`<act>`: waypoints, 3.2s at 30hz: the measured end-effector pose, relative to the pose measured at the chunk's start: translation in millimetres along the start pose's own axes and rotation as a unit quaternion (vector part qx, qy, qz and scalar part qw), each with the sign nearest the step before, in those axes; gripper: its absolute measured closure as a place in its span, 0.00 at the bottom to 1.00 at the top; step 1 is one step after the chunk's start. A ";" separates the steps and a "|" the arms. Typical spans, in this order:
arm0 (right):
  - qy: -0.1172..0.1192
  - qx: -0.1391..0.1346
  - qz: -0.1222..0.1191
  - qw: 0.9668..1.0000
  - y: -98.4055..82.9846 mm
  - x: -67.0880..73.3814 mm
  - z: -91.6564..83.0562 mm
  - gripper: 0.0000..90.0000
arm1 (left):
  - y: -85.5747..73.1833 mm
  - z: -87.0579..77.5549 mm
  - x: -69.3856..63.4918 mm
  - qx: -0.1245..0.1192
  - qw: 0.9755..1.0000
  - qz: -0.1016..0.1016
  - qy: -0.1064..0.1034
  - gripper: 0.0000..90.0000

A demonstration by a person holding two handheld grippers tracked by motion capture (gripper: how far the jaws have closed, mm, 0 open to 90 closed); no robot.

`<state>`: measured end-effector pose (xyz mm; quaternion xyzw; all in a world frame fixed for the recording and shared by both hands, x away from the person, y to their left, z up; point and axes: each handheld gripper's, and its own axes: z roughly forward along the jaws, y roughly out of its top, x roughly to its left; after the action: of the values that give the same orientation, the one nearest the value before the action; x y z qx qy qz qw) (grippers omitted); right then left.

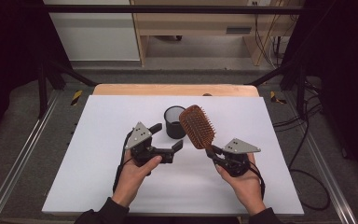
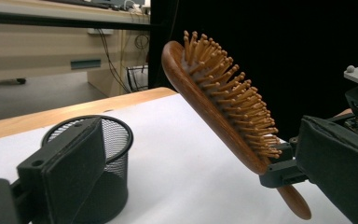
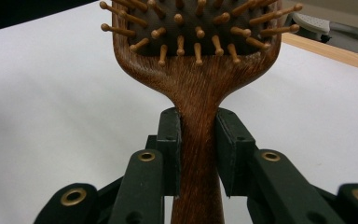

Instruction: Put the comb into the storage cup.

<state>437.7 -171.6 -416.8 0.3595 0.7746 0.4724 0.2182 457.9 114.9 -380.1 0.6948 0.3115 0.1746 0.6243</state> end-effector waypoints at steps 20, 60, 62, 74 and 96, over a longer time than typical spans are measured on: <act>0.009 -0.047 0.003 0.999 10.4 9.0 -0.5 0.81 | 21.2 8.5 -9.0 -0.012 1.000 -0.004 -0.015 0.02; 0.015 -0.059 -0.041 0.997 7.6 29.2 4.6 0.81 | 31.7 29.8 -6.8 0.003 0.992 -0.119 -0.033 0.35; 0.017 -0.060 -0.041 0.997 7.3 29.6 4.7 0.81 | 32.2 29.2 -7.4 0.001 0.991 -0.126 -0.034 0.35; 0.018 -0.058 -0.035 0.998 5.6 29.5 6.6 0.81 | 32.9 29.0 -4.7 -0.001 0.984 -0.171 -0.044 0.53; 0.036 -0.063 -0.016 0.997 1.3 24.5 10.7 0.73 | 35.9 31.8 -5.5 -0.004 0.985 -0.160 -0.056 0.57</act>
<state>429.6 -146.3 -420.5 0.3150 0.7567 0.5291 0.2196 481.6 86.2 -349.3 0.6423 0.3826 0.0341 0.6633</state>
